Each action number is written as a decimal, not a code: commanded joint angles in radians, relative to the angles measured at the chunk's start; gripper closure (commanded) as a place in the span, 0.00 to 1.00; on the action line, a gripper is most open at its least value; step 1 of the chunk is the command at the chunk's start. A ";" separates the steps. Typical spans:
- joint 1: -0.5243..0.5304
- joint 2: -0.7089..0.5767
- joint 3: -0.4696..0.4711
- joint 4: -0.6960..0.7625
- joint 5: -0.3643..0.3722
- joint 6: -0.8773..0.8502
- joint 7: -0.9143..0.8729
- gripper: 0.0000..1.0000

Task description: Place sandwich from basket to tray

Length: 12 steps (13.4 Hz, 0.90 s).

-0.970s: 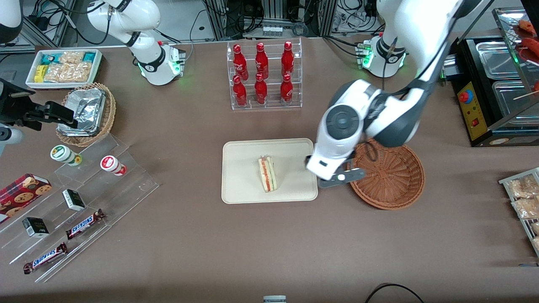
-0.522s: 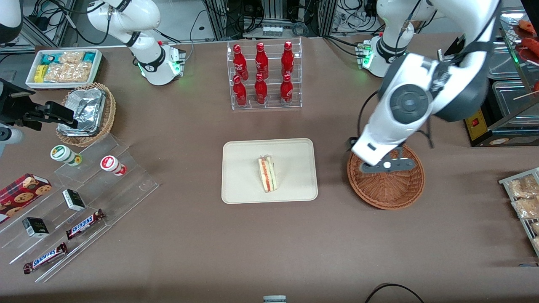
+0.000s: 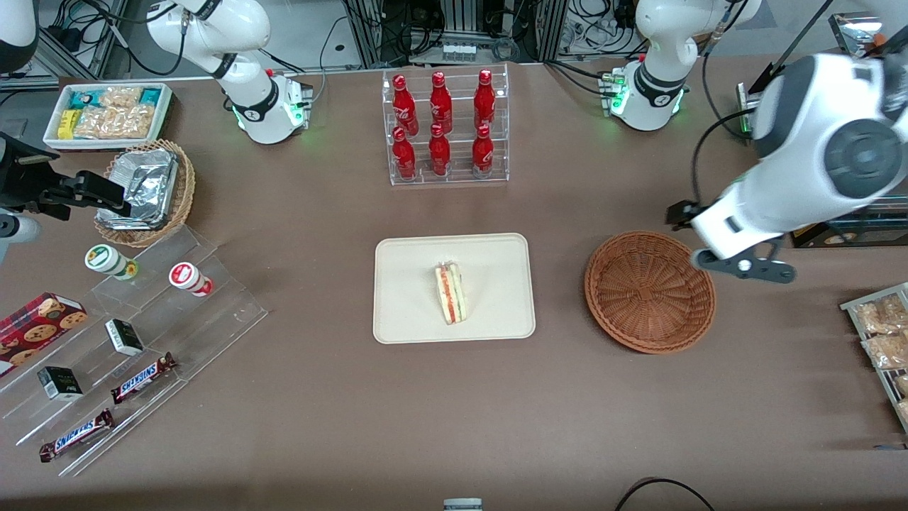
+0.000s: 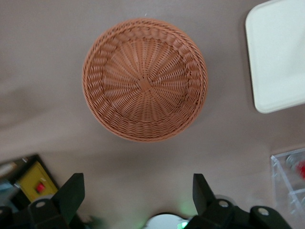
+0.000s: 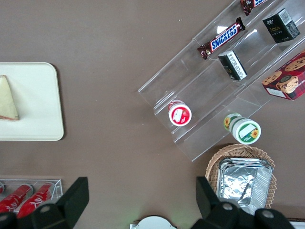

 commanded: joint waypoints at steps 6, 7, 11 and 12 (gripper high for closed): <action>0.016 -0.021 0.133 0.156 0.056 -0.073 0.121 0.00; 0.019 -0.025 0.140 0.156 0.058 -0.079 0.118 0.00; 0.053 -0.040 0.212 0.151 -0.009 -0.084 0.104 0.00; 0.056 -0.058 0.214 0.145 -0.017 -0.091 0.105 0.00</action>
